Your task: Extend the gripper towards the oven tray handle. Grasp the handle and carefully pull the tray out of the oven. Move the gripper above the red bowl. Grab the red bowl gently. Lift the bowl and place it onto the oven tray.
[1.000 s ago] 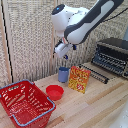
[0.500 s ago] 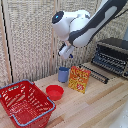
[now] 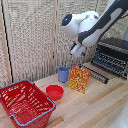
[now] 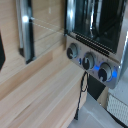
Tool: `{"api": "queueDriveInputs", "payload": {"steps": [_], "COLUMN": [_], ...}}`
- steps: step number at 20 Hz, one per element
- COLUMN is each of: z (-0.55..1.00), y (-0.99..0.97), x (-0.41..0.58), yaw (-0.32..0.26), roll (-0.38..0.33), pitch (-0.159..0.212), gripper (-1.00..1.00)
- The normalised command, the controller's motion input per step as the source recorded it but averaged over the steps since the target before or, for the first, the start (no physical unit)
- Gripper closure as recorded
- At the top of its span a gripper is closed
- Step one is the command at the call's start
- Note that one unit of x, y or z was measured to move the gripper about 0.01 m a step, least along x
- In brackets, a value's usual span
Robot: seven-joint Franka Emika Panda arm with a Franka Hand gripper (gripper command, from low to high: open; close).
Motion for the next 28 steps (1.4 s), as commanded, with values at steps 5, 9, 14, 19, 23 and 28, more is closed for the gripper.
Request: {"api": "queueDriveInputs", "payload": {"steps": [5, 9, 14, 19, 23, 28], "z": [-0.21, -0.26, -0.26, -0.36, -0.37, -0.13], "y": [-0.72, -0.62, -0.63, -0.55, -0.52, -0.65], "x": [0.000, 0.000, 0.000, 0.043, 0.094, 0.114], "yaw": [0.022, 0.026, 0.025, 0.031, 0.013, 0.000], "roll": [-0.117, -0.121, -0.124, -0.101, -0.088, -0.033], "pitch": [-0.075, -0.068, -0.057, -0.014, 0.000, 0.004], "gripper": [-1.00, -1.00, -1.00, -1.00, -1.00, -1.00]}}
